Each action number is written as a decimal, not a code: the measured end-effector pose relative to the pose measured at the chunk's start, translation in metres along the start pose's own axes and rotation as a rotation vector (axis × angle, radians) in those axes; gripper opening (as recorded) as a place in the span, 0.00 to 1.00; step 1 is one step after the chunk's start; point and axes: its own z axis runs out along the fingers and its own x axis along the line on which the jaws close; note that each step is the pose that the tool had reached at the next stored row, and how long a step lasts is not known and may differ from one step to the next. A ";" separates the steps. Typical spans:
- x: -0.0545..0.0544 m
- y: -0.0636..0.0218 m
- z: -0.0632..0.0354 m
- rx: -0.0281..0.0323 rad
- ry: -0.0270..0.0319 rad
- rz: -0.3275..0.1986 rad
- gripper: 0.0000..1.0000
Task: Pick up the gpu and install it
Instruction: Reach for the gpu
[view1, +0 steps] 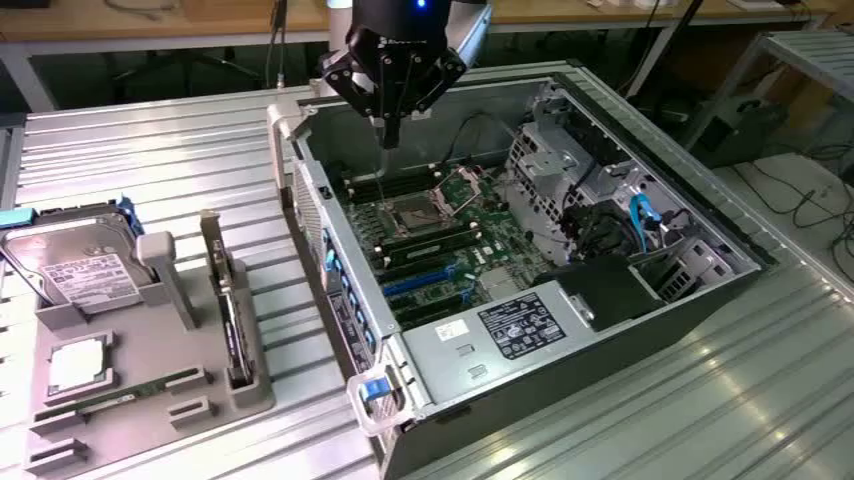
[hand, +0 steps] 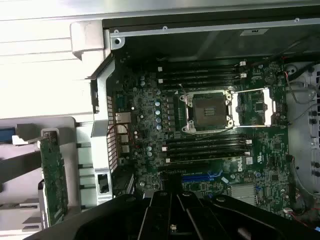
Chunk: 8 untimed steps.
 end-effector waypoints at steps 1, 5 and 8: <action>0.000 0.0000 -0.0001 0.0001 0.0000 0.000 0.11; 0.004 -0.0003 -0.0001 0.0000 0.0000 0.000 0.11; 0.007 -0.0005 -0.0002 0.0000 0.0000 0.000 0.11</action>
